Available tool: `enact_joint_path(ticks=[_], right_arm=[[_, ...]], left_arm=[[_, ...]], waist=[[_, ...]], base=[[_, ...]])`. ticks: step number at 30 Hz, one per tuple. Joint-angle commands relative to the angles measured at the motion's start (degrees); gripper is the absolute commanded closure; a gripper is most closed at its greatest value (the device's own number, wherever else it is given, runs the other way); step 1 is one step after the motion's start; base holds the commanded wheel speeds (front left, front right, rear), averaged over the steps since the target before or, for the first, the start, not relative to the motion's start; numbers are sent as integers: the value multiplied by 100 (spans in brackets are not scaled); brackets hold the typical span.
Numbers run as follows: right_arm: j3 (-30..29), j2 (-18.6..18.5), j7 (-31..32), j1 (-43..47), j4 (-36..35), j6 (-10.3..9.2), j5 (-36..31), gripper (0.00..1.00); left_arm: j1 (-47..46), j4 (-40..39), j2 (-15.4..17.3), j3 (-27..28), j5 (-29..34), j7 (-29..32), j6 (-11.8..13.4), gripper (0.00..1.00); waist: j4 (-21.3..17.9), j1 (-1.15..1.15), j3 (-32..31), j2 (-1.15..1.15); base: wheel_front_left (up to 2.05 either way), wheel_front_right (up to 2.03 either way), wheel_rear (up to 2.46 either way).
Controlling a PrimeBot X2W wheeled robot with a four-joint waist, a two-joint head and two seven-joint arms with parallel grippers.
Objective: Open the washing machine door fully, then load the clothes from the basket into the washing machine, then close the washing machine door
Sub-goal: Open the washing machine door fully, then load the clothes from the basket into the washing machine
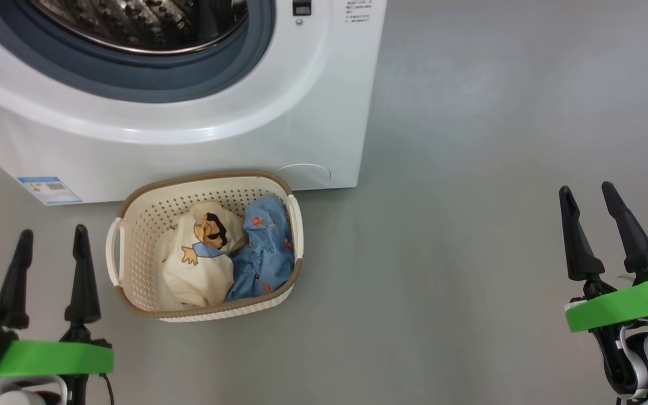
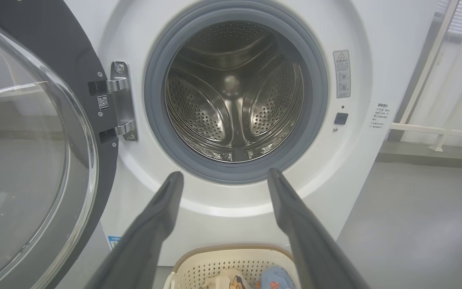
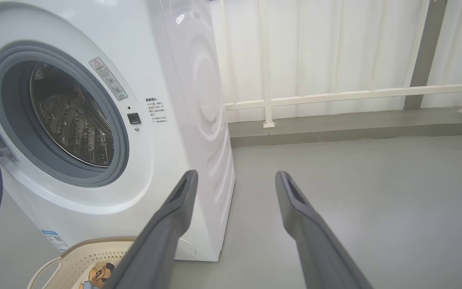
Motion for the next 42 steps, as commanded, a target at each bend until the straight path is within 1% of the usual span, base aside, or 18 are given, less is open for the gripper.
enact_joint_path(ticks=[1,16,23,42], right_arm=[[60,-89,-46,114,-137,26,67,0],[-4,-81,-46,185,-161,26,54,0],[9,-93,-46,192,-175,26,68,0],[3,-35,-46,123,-176,26,59,0]], left_arm=[[41,-132,176,181,-78,-30,5,0],[47,-83,192,146,-137,-30,4,0],[67,-66,196,119,-264,-30,4,0],[-29,-106,249,81,-316,-30,4,0]], waist=[[-32,0,-29,0],[7,0,-90,0],[6,0,-92,0],[-6,0,57,0]], base=[[0,0,0],[0,0,0],[4,-11,7],[61,-106,45]])
